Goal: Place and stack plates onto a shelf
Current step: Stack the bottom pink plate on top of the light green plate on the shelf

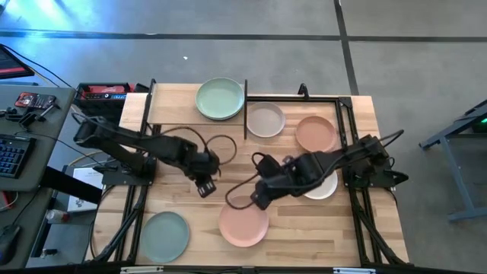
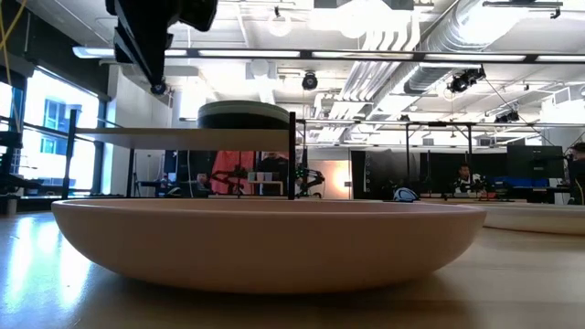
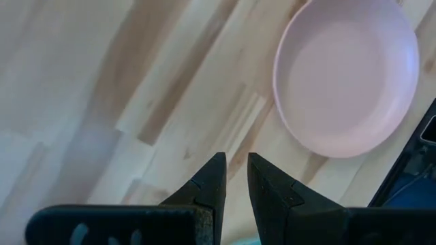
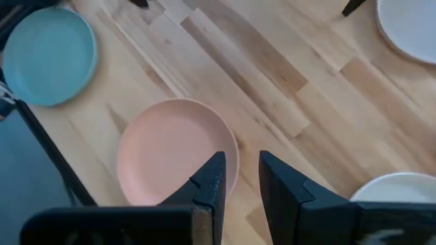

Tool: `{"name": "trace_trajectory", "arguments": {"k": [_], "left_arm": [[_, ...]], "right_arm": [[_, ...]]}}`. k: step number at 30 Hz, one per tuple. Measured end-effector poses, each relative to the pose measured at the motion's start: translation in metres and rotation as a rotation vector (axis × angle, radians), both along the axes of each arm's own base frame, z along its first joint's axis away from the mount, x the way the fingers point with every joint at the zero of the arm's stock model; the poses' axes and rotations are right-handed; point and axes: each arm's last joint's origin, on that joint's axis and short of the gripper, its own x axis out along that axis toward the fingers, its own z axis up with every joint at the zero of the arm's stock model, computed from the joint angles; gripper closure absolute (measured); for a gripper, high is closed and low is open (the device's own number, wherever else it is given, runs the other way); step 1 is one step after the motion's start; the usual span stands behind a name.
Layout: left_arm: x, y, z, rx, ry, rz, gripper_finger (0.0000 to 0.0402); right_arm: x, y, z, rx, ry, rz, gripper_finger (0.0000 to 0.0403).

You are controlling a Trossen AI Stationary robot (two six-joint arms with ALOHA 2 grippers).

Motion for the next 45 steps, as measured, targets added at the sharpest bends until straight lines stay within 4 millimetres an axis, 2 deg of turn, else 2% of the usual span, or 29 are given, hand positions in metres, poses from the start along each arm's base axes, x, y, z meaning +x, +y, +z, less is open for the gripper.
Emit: {"name": "trace_trajectory", "arguments": {"k": [10,18,32,45], "left_arm": [[0.039,-0.023,-0.038,-0.044,-0.024,-0.011,0.0351],[0.050,-0.025,-0.063,-0.026,0.045,-0.005,0.0351],[0.065,-0.031,-0.078,-0.056,-0.003,-0.007,0.0351],[0.077,-0.038,-0.101,-0.073,0.008,-0.024,0.0351]], "right_arm": [[-0.013,0.029,0.000,0.020,-0.042,-0.048,0.0336],[-0.019,0.042,0.000,0.031,-0.054,-0.048,0.0336],[-0.020,0.045,0.001,0.014,-0.074,-0.045,0.0336],[-0.020,0.046,0.000,0.017,-0.076,-0.041,0.0336]]}}
